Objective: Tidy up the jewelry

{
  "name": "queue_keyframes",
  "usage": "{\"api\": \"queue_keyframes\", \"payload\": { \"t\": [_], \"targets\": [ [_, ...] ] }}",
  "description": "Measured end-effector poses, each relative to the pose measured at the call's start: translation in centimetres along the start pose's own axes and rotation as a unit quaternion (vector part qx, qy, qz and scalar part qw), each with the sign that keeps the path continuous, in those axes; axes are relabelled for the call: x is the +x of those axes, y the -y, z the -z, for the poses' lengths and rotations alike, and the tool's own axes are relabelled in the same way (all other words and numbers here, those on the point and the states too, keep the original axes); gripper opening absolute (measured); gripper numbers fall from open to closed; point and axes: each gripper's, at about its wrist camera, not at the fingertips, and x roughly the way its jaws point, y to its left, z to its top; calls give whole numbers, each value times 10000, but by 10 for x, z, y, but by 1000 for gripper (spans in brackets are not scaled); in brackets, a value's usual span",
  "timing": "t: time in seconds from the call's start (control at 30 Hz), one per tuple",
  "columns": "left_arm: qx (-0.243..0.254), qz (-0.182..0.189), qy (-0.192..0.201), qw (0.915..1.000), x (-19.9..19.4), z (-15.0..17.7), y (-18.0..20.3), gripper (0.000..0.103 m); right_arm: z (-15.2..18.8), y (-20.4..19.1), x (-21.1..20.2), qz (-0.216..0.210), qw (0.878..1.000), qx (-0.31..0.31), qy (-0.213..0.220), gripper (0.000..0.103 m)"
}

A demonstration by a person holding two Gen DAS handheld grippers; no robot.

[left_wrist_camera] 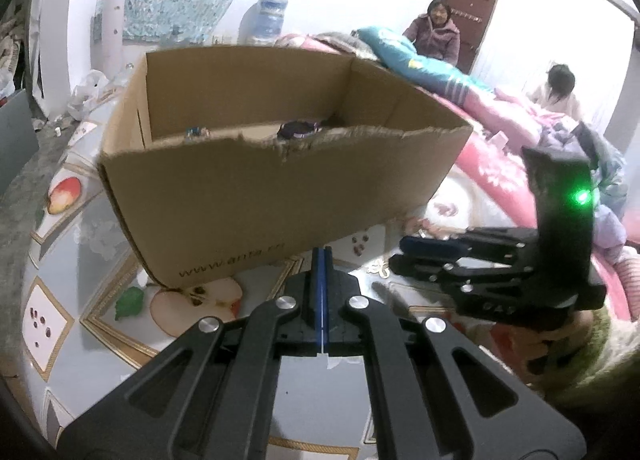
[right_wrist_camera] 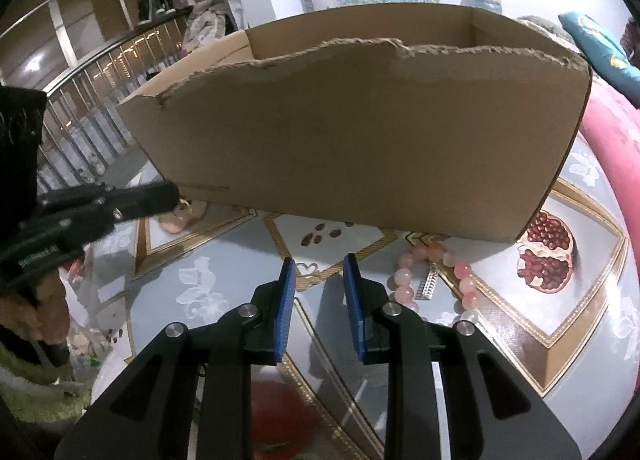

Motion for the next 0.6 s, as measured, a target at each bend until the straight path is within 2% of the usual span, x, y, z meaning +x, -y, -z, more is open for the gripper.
{"api": "queue_keyframes", "payload": {
  "t": [0.17,0.3,0.6],
  "targets": [
    [53,-69,84,9999,-9,-5,3,0,5,-3,-3,166,9998,-71,11,25],
    [9,-54,43,10000,-7,-2,3,0,9,-6,2,249,9996,-108,-79,25],
    [-58,-41,-14,10000,2,-3,-6,0,7,-28,10,622,9971,-446,28,25]
  ]
}}
